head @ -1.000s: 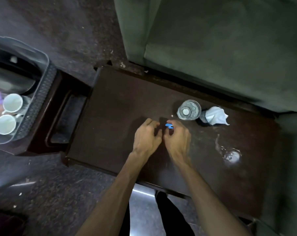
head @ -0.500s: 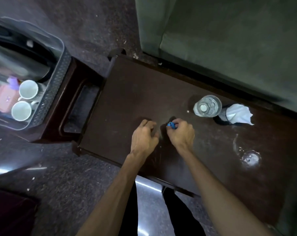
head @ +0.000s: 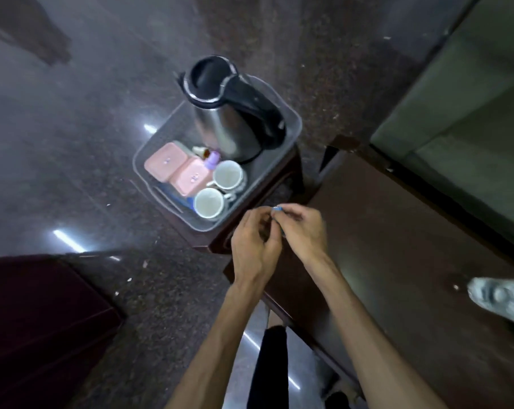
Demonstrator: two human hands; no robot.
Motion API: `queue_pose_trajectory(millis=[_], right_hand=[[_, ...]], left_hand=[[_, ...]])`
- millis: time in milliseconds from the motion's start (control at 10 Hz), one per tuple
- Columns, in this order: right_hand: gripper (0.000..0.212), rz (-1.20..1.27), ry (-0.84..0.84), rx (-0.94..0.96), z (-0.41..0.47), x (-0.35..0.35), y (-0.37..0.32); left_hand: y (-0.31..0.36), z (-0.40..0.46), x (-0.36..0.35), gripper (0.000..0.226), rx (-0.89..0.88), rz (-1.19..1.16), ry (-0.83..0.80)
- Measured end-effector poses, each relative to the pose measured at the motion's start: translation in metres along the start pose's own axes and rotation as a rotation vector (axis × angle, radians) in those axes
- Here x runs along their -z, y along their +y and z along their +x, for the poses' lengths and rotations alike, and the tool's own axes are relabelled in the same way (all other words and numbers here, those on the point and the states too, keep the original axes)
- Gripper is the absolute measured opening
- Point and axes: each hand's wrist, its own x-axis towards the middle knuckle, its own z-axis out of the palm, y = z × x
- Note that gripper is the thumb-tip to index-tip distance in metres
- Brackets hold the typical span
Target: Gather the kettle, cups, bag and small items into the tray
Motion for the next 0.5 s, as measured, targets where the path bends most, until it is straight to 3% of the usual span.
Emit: queue_pose_trajectory(millis=[100,200,300,400,500], right_hand=[[0.026,-0.074,-0.028,0.123,0.008,-0.051,-0.043],[0.020,-0.172,-0.047,0.206,0.017,-0.098,-0.081],[0.018,-0.175,-0.062,0.190,0.027,-0.134,-0.104],[0.017,-0.018,-0.019,0.096,0.026,-0.147,-0.117],[0.022,0.024,0.105,0.128,0.021,-0.136,-0.104]], left_hand=[[-0.006,0.036,0.040,0.016,0.078,-0.079,0.137],[-0.017,0.071,0.073,0.014,0.132,-0.133,0.231],[-0.024,0.099,0.094,0.017,0.168,-0.121,0.283],[-0.025,0.114,0.102,0.024,0.198,-0.170,0.325],[-0.022,0.108,0.098,0.024,0.178,-0.184,0.326]])
